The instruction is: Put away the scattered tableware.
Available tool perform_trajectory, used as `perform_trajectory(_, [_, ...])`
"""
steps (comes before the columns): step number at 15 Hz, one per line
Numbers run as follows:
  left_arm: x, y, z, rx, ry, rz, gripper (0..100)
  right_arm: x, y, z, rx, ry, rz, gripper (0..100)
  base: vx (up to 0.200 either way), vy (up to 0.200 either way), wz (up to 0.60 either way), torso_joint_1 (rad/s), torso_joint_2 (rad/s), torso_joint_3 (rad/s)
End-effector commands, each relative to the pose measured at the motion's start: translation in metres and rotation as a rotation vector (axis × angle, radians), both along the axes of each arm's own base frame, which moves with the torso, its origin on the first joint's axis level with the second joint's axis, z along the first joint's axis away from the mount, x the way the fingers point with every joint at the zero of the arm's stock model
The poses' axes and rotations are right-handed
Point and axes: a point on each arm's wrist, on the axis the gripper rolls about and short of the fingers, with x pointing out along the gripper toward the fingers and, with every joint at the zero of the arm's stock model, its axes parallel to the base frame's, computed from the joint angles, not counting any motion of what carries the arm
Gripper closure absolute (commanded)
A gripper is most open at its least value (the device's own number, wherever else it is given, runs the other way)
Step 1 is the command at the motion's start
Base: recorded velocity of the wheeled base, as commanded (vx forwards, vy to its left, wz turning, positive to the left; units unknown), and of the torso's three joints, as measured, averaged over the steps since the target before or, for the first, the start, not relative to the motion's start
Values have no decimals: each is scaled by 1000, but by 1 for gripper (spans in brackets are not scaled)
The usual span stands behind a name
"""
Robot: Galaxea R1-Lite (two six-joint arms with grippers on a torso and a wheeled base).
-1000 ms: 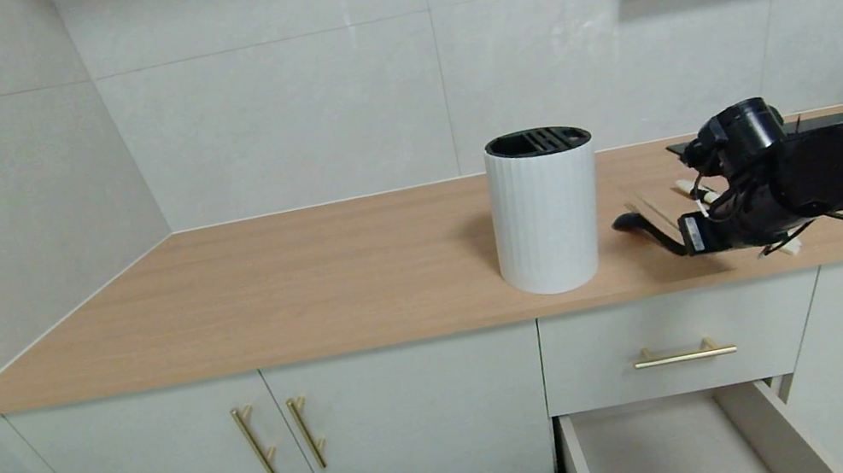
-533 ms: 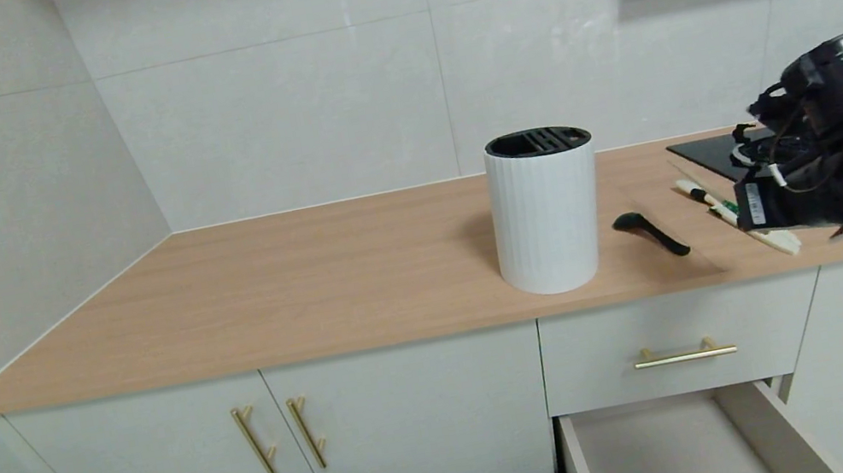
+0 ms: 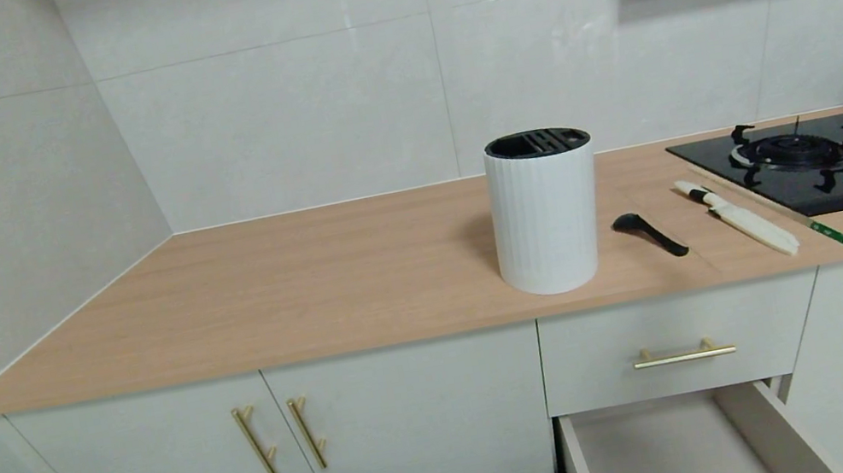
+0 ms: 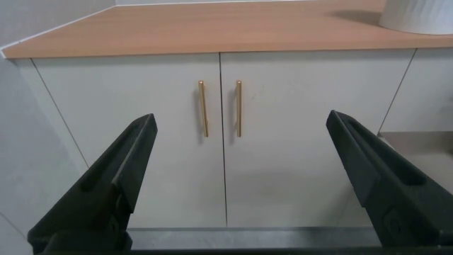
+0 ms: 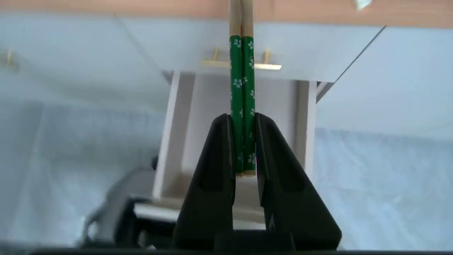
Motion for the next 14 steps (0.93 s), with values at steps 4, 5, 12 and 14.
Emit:
perform_trajectory(4, [0, 0, 0, 0, -1, 0, 0, -14, -1, -11, -51, -9, 54, 100, 0, 0, 0, 0, 0, 0])
perform_trajectory(5, [0, 0, 0, 0, -1, 0, 0, -14, -1, -14, -63, -10, 66, 100, 0, 0, 0, -61, 95, 76])
perform_trajectory(12, [0, 0, 0, 0, -1, 0, 0, -35, 30, -48, -137, 40, 357, 100, 0, 0, 0, -175, 421, 248])
perform_trajectory(14, [0, 0, 0, 0, -1, 0, 0, -38, 34, -55, -147, 49, 395, 100, 0, 0, 0, -188, 469, 281])
